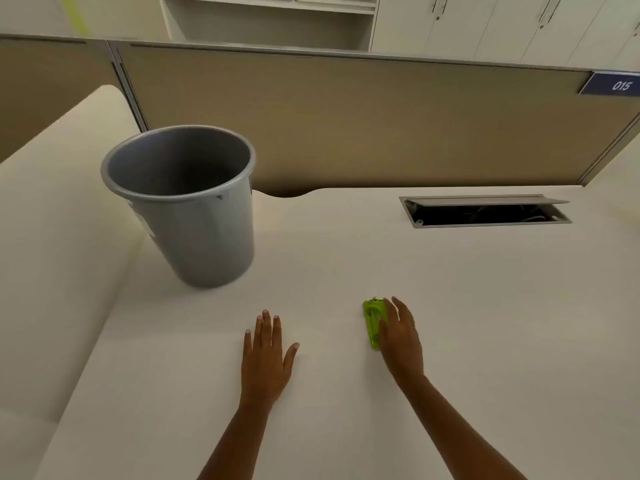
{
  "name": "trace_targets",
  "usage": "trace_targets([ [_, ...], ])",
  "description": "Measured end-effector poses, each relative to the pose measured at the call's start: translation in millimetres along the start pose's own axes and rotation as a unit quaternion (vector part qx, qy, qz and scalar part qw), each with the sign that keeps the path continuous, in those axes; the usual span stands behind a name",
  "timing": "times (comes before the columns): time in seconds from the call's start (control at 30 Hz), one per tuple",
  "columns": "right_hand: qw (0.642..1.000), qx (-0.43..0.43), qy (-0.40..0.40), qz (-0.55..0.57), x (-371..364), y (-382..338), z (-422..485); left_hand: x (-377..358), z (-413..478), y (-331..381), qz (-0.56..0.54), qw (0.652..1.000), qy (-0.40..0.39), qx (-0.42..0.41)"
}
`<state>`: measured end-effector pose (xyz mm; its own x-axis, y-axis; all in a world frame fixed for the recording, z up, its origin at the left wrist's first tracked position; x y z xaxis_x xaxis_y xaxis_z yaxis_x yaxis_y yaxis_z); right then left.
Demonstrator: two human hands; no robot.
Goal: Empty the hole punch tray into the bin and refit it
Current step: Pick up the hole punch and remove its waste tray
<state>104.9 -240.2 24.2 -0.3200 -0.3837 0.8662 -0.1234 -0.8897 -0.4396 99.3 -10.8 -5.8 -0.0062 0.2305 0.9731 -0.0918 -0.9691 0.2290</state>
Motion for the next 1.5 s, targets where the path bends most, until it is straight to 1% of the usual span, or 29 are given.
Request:
trace_targets([
  [0.03,0.997,-0.064,-0.011,0.032,-0.5,16.1,1.4,1.9,-0.4,1.1,-0.02,1.0,0.011,-0.006],
  [0.07,0.992,-0.107,-0.014,0.058,0.9,25.8,0.4,0.0,-2.0,0.6,-0.017,1.0,-0.007,-0.003],
  [0.1,0.988,-0.132,-0.01,0.082,0.3,33.9,0.0,-0.6,-1.6,-0.7,-0.012,1.0,0.014,-0.006],
  [0.17,0.97,-0.191,-0.024,0.146,-4.7,44.2,-2.2,2.5,-2.9,-1.5,0.019,1.0,0.013,-0.001],
  [0.23,0.944,-0.249,-0.028,0.214,-8.7,48.5,-4.9,3.0,-2.2,-0.8,0.032,0.999,0.002,0.006],
  [0.33,0.899,-0.327,-0.039,0.289,-15.1,55.0,-8.2,-0.9,1.7,-4.4,0.004,1.0,-0.01,0.028],
  [0.4,0.872,-0.352,-0.051,0.336,-19.7,53.3,-10.1,-4.3,6.9,-7.8,-0.063,0.997,-0.006,0.051],
  [0.43,0.852,-0.363,-0.06,0.372,-22.3,50.6,-11.5,0.6,8.3,-6.6,-0.114,0.992,0.017,0.054],
  [0.47,0.822,-0.379,-0.074,0.418,-25.5,46.4,-14.3,7.4,8.1,-4.1,-0.173,0.982,0.042,0.056],
  [0.5,0.784,-0.397,-0.095,0.468,-30.0,39.9,-18.4,12.1,8.4,-1.5,-0.235,0.969,0.055,0.058],
  [0.57,0.707,-0.422,-0.15,0.547,-37.5,21.0,-28.8,14.6,9.2,6.4,-0.342,0.936,0.042,0.068],
  [0.67,0.605,-0.456,-0.221,0.614,-44.9,-9.9,-47.7,9.8,10.6,16.1,-0.444,0.889,-0.019,0.108],
  [0.73,0.542,-0.481,-0.264,0.637,-47.3,-27.7,-61.9,3.2,5.7,23.2,-0.519,0.84,-0.075,0.141],
  [0.77,0.519,-0.487,-0.288,0.641,-47.3,-35.7,-68.2,1.5,2.2,28.0,-0.557,0.812,-0.098,0.145],
  [0.8,0.504,-0.489,-0.312,0.64,-46.4,-42.5,-74.4,1.7,-1.7,32.4,-0.585,0.79,-0.115,0.14],
  [0.87,0.488,-0.488,-0.346,0.636,-45.8,-51.5,-83.9,4.9,-8.3,37.9,-0.618,0.765,-0.132,0.121],
  [0.93,0.473,-0.5,-0.346,0.638,-46.3,-54.2,-90.0,8.2,-12.8,38.2,-0.636,0.752,-0.129,0.118],
  [0.97,0.471,-0.507,-0.34,0.638,-46.5,-53.9,-91.6,8.4,-14.5,36.8,-0.642,0.746,-0.124,0.126],
  [1.03,0.479,-0.506,-0.333,0.635,-47.4,-52.5,-92.2,5.9,-18.1,33.4,-0.656,0.73,-0.115,0.157],
  [1.13,0.497,-0.489,-0.34,0.631,-48.2,-51.1,-91.6,1.4,-22.9,27.9,-0.682,0.693,-0.094,0.214],
  [1.23,0.529,-0.463,-0.342,0.624,-46.5,-45.6,-88.9,-1.4,-25.8,25.0,-0.711,0.646,-0.078,0.267],
  [1.37,0.556,-0.436,-0.361,0.609,-44.9,-42.6,-87.2,-7.1,-28.4,29.6,-0.74,0.586,-0.092,0.318],
  [1.43,0.557,-0.437,-0.352,0.613,-45.1,-41.4,-85.8,-8.7,-28.4,34.6,-0.746,0.572,-0.104,0.326],
  [1.5,0.564,-0.439,-0.336,0.613,-44.6,-39.3,-83.3,-9.6,-28.2,40.3,-0.744,0.571,-0.118,0.326],
])
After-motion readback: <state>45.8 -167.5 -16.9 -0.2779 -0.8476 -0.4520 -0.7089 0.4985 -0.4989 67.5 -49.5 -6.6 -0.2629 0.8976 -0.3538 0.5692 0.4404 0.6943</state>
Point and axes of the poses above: each hand's wrist, its own z-axis towards the middle knuckle, its own x-axis out of the back of the hand, y = z × x, the point moved 10 cm from there along z, towards the middle knuckle, and after that the axes turned 5 degrees about y, right-handed, at the moved point
